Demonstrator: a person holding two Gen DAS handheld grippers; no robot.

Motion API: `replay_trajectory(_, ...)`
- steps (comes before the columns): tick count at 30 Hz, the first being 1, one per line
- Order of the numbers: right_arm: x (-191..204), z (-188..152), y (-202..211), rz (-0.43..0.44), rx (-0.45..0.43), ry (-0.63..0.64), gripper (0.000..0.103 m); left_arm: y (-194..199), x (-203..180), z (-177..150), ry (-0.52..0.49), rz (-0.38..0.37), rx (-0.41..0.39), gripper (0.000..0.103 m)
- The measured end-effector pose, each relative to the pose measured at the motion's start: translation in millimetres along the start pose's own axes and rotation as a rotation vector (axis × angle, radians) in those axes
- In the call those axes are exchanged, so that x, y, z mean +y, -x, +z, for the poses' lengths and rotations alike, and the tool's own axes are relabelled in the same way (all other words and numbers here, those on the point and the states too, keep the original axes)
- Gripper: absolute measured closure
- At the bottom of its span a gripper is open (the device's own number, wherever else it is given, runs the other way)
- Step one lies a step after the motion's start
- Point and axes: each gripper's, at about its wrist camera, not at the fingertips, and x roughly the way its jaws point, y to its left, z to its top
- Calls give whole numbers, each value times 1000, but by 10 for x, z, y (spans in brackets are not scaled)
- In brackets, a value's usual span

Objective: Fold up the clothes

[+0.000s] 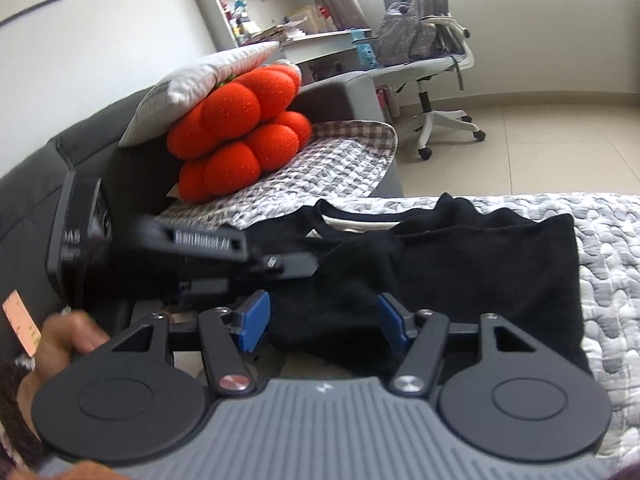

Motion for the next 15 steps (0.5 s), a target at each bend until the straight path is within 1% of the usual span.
replay_trajectory(4,61,-22,-59,5,7,36,40,-48,-127,-13,50,-94,16,101)
replay_trajectory(9,86,-28,-81,-1,0,40,40,-28,-267,0,107,-199,10,101)
replay_trajectory(11,87,-25,-73,-13,-11,38,40,-33,-323,-13,115,-222,12,101)
replay_trajectory(15,93,-25,-73,-52,-25,32,40,-72,-459,-69,85,-213,32,101)
